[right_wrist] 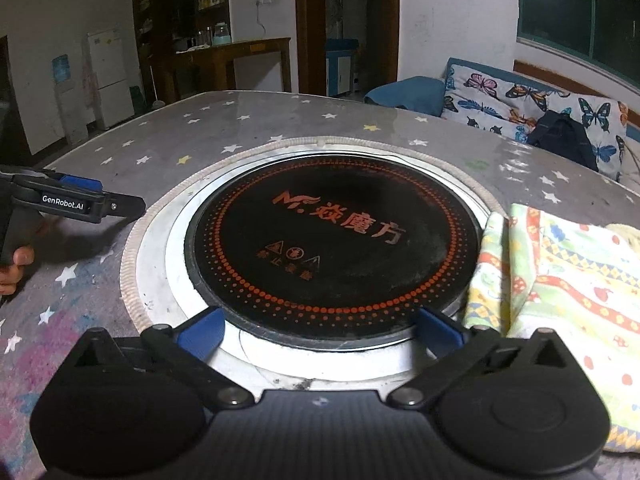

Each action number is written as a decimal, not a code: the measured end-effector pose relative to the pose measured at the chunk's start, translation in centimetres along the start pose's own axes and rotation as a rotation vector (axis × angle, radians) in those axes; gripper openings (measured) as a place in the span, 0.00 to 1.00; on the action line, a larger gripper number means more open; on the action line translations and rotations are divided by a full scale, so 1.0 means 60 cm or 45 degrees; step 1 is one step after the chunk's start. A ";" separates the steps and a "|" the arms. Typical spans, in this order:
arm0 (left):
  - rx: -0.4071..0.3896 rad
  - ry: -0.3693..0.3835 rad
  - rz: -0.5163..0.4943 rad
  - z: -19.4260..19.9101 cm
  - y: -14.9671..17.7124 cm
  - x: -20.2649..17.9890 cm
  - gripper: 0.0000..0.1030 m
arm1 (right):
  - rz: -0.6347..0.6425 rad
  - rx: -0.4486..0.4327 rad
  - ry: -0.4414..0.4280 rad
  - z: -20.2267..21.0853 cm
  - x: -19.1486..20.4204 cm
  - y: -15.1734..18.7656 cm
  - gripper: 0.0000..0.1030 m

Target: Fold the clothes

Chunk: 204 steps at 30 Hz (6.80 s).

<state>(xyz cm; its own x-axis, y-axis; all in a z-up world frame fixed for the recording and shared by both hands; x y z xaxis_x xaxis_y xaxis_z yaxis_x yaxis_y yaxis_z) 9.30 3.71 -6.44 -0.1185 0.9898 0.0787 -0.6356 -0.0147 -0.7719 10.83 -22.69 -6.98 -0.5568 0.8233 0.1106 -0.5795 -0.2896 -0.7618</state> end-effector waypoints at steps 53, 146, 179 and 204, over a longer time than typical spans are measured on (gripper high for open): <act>-0.003 0.003 -0.006 0.001 0.000 0.008 1.00 | 0.015 0.007 0.042 -0.005 -0.003 0.001 1.00; -0.004 0.003 -0.006 0.001 0.000 0.008 1.00 | -0.131 -0.036 0.269 0.003 -0.038 0.000 1.00; -0.004 0.002 -0.006 0.001 0.000 0.008 1.00 | 0.121 0.027 -0.125 -0.005 -0.001 -0.002 1.00; -0.003 0.002 -0.007 0.002 0.000 0.009 1.00 | 0.125 0.025 -0.119 -0.008 0.000 -0.001 1.00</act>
<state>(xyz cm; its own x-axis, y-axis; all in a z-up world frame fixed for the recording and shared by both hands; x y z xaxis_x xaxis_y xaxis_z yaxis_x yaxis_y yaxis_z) 9.16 4.21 -6.35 -0.1140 0.9901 0.0822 -0.6342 -0.0088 -0.7731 11.14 -22.42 -7.23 -0.6642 0.7414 0.0959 -0.5302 -0.3767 -0.7596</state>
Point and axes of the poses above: each gripper's, at about its wrist camera, not at the fingertips, and z roughly against the way its jaws point, x to its left, y to its underside, the point moved 7 cm from there along -z, roughly the way its jaws point, and after that the axes turned 6 degrees about -z, right-handed, at the moved point
